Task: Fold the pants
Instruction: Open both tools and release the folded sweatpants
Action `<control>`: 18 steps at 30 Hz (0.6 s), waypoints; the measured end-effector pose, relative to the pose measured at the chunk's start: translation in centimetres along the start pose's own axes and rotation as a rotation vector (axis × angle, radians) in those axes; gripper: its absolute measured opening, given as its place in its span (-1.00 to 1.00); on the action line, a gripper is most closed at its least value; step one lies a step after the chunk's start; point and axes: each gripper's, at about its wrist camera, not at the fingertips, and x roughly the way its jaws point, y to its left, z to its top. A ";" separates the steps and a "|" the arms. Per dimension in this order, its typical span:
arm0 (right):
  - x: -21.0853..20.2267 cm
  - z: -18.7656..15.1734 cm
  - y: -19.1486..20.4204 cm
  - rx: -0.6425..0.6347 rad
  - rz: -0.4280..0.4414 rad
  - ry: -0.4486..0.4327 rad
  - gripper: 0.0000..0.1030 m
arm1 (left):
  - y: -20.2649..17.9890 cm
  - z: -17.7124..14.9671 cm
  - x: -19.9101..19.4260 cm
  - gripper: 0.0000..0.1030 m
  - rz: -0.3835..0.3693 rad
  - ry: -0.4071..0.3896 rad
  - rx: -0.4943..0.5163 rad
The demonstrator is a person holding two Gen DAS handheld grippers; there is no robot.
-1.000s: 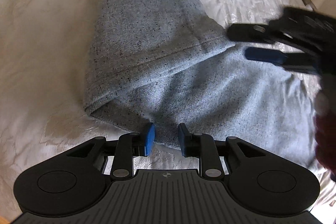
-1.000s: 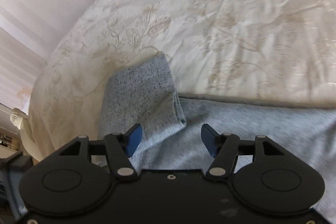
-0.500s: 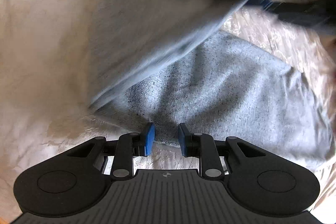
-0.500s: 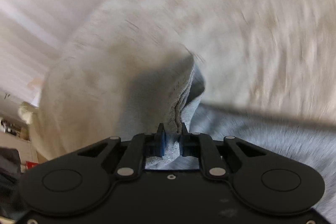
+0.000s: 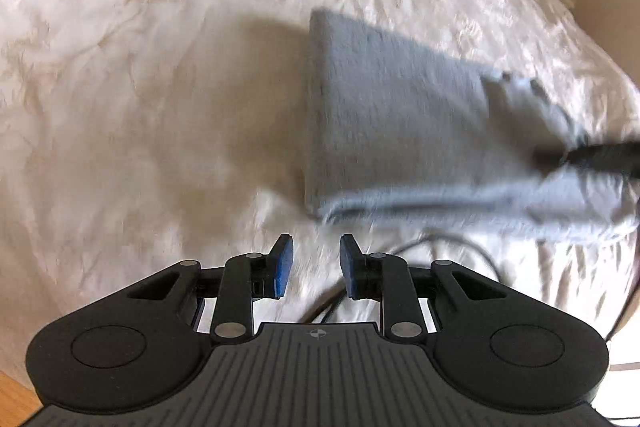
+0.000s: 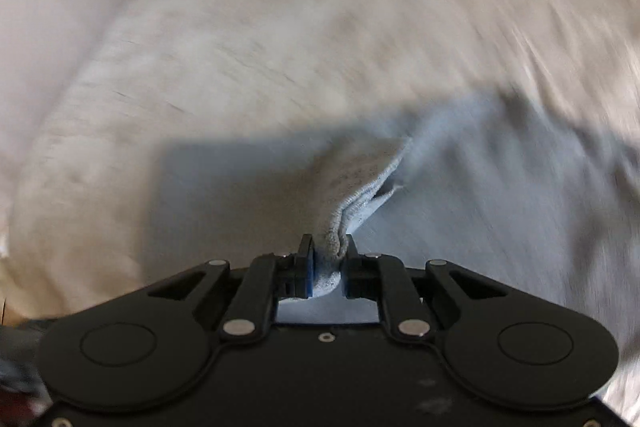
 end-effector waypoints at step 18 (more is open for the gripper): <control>2.2 4.1 -5.3 0.106 0.104 0.010 0.22 | -0.6 4.3 7.8 -0.51 -0.040 0.083 -0.050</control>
